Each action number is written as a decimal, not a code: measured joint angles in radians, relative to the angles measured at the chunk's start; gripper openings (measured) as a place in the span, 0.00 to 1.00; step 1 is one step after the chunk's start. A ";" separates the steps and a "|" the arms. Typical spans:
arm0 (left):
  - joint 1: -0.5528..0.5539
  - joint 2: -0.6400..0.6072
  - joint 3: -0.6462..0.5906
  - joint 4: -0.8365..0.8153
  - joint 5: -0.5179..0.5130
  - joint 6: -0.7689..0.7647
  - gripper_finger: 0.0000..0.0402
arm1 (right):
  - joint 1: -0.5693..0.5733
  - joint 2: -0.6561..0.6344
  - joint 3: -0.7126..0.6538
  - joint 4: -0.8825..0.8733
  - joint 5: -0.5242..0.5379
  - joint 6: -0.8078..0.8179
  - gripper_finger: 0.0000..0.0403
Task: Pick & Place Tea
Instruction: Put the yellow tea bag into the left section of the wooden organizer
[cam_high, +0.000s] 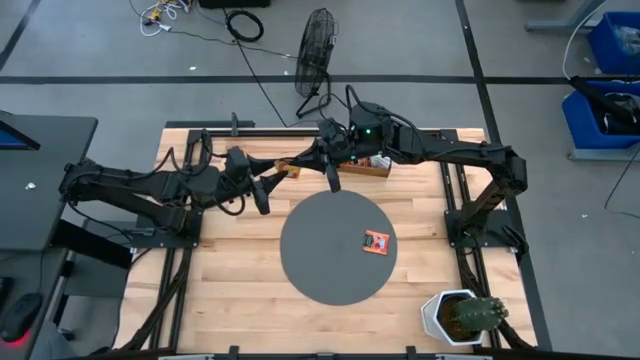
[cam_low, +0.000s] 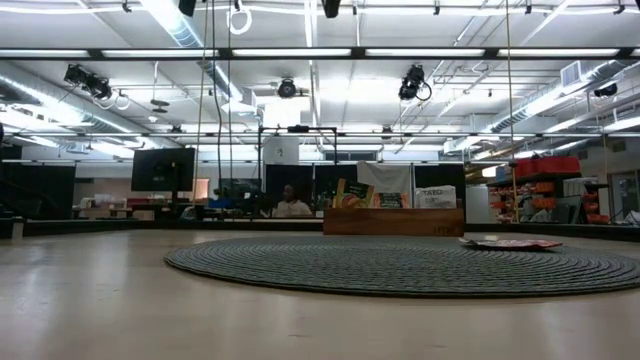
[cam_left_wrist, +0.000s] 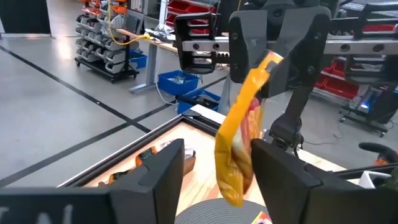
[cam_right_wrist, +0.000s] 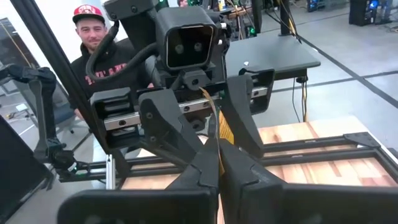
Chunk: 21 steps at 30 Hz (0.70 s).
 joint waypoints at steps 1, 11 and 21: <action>-0.001 0.000 0.000 0.000 0.000 0.005 0.46 | 0.000 0.000 0.000 0.000 0.000 0.000 0.00; -0.001 0.000 0.000 -0.045 0.007 0.044 0.05 | -0.001 0.000 0.000 -0.072 0.003 -0.002 0.01; 0.003 0.000 -0.003 -0.266 -0.006 0.016 0.03 | -0.031 -0.053 0.011 -0.222 0.026 -0.040 0.35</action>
